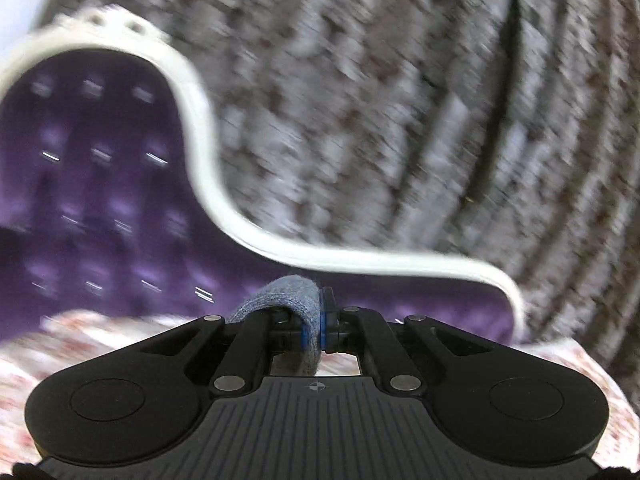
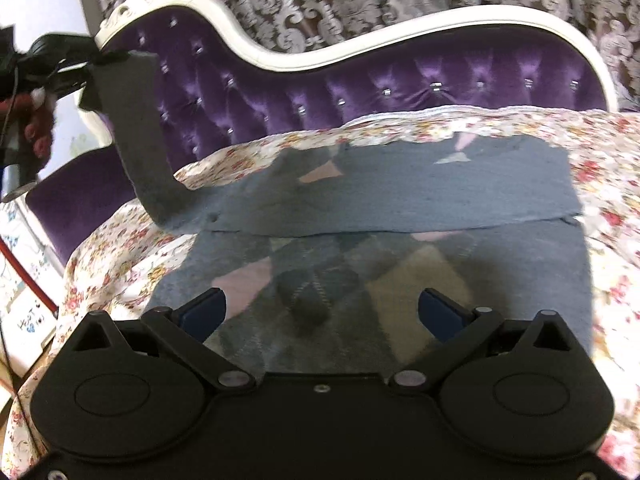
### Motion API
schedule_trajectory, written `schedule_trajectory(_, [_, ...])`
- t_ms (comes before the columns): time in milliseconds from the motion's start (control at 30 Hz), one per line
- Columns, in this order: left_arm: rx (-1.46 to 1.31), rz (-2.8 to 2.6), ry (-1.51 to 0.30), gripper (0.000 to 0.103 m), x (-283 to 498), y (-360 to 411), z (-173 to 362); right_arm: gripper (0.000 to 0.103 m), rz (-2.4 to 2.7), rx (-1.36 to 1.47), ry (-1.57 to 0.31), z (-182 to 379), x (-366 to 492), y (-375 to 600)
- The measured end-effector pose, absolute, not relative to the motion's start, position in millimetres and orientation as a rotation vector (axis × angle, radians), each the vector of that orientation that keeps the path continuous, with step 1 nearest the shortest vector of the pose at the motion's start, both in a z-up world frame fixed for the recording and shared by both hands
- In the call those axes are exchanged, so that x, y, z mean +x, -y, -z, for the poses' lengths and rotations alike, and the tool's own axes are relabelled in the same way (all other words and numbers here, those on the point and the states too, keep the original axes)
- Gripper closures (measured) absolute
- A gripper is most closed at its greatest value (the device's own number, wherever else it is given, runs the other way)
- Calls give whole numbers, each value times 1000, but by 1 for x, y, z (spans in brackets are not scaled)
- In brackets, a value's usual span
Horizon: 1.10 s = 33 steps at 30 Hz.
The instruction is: Fold small clothes
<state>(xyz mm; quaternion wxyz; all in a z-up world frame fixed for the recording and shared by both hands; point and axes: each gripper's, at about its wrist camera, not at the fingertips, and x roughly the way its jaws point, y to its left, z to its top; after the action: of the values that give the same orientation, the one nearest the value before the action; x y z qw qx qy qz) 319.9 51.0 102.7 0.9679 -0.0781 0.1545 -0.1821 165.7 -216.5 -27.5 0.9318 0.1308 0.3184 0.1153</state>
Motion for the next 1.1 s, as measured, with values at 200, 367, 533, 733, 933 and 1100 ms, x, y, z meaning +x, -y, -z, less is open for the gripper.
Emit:
schedule_trajectory(200, [-123, 491, -463, 99, 325, 52, -35, 1, -179, 319, -639, 28, 155, 249])
schedule_trajectory(367, [-54, 565, -602, 78, 327, 116, 16, 1, -142, 345, -644, 32, 152, 266])
schedule_trajectory(533, [46, 713, -639, 17, 313, 146, 33, 1, -121, 355, -650, 34, 151, 272])
schedule_trajectory(733, [150, 832, -457, 0, 281, 144, 10, 1, -110, 355, -656, 36, 154, 274])
schedule_trajectory(933, [77, 911, -414, 0, 271, 122, -11, 1, -109, 334, -662, 36, 161, 270])
schedule_trajectory(1100, [169, 836, -470, 0, 282, 121, 6, 1, -115, 321, -663, 33, 170, 267])
